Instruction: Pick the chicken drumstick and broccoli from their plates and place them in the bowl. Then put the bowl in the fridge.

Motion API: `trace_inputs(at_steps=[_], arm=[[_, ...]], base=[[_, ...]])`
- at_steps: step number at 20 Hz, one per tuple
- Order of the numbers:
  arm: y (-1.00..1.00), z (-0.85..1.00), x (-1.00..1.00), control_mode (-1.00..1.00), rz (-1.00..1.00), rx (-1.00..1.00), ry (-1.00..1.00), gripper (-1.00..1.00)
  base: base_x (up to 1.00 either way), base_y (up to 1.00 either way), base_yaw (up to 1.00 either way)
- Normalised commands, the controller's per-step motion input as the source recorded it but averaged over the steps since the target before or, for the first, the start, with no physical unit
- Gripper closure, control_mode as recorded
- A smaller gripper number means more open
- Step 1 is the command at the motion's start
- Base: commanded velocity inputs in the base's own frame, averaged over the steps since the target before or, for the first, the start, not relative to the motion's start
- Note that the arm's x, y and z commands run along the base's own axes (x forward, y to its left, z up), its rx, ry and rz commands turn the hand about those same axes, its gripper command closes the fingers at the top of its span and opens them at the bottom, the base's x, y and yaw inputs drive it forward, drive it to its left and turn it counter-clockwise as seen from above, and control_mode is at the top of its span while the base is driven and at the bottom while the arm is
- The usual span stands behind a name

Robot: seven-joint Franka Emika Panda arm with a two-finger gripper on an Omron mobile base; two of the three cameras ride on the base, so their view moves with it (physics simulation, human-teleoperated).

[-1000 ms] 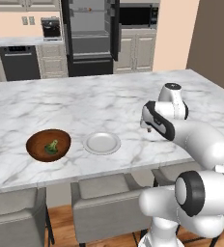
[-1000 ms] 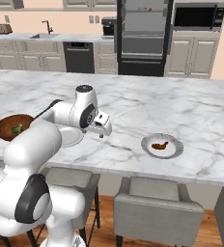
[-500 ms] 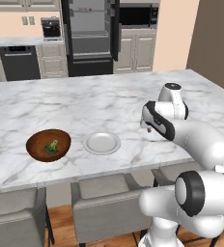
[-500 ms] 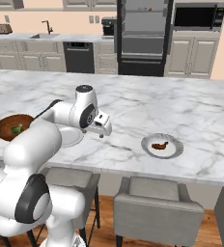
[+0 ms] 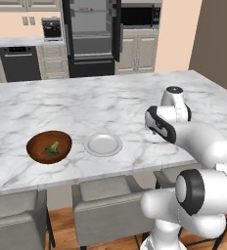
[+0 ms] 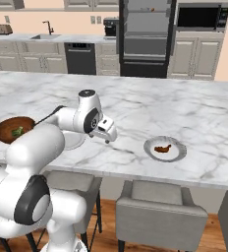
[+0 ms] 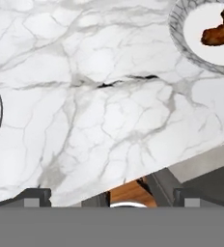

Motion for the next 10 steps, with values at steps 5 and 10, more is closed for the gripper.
trace_inputs(at_steps=[5,10], arm=[[-0.39,-0.09,0.34,-1.00,-0.34,0.00,0.06,-1.00],[-0.55,-0.03,0.24,-1.00,-0.14,0.13,0.17,-1.00]], base=[[0.00,0.00,0.00],[0.00,0.00,0.00]])
